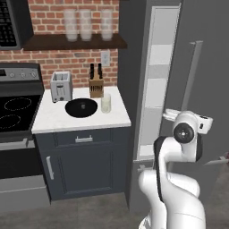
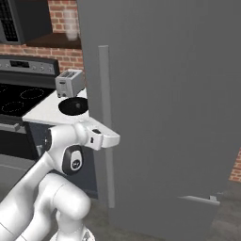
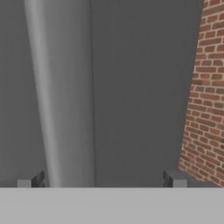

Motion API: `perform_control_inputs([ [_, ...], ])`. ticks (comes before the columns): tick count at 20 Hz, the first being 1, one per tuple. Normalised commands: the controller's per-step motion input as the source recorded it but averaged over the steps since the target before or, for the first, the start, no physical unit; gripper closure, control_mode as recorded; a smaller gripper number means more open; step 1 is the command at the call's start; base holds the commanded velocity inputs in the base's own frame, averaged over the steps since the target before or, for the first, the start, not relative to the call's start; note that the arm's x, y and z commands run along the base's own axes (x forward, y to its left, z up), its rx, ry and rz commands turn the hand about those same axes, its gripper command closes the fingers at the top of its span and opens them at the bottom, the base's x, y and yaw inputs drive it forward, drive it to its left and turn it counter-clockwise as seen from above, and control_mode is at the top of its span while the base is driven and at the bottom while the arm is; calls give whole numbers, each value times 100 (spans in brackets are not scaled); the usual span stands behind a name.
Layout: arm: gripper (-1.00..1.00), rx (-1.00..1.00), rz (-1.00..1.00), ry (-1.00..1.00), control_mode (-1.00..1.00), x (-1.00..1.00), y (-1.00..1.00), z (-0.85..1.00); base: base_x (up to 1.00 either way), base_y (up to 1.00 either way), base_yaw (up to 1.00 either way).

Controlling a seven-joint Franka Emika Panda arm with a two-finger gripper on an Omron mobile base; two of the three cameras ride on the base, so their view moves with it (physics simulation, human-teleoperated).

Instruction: Grab a lemon wedge from the fridge and one ice cube from the ice bowl, and put them in the glass of lemonade.

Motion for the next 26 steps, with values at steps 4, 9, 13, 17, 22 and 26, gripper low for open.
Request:
perform_control_inputs([
  [4, -100, 3, -20, -25, -100, -100, 39, 100, 0, 0, 0],
  [9, -100, 0, -9, -18, -100, -100, 68, 100, 0, 0, 0],
  [13, -100, 0, 2, -20, -100, -34, 14, 44, 0, 0, 0],
  [17, -100, 0, 1, -2, -100, -4, 13, 0, 0, 0, 0],
  [22, -100, 0, 3, -5, -100, -62, 91, 20, 0, 0, 0],
  [26, -100, -1, 0, -3, -100, -65, 100, 29, 0, 0, 0],
])
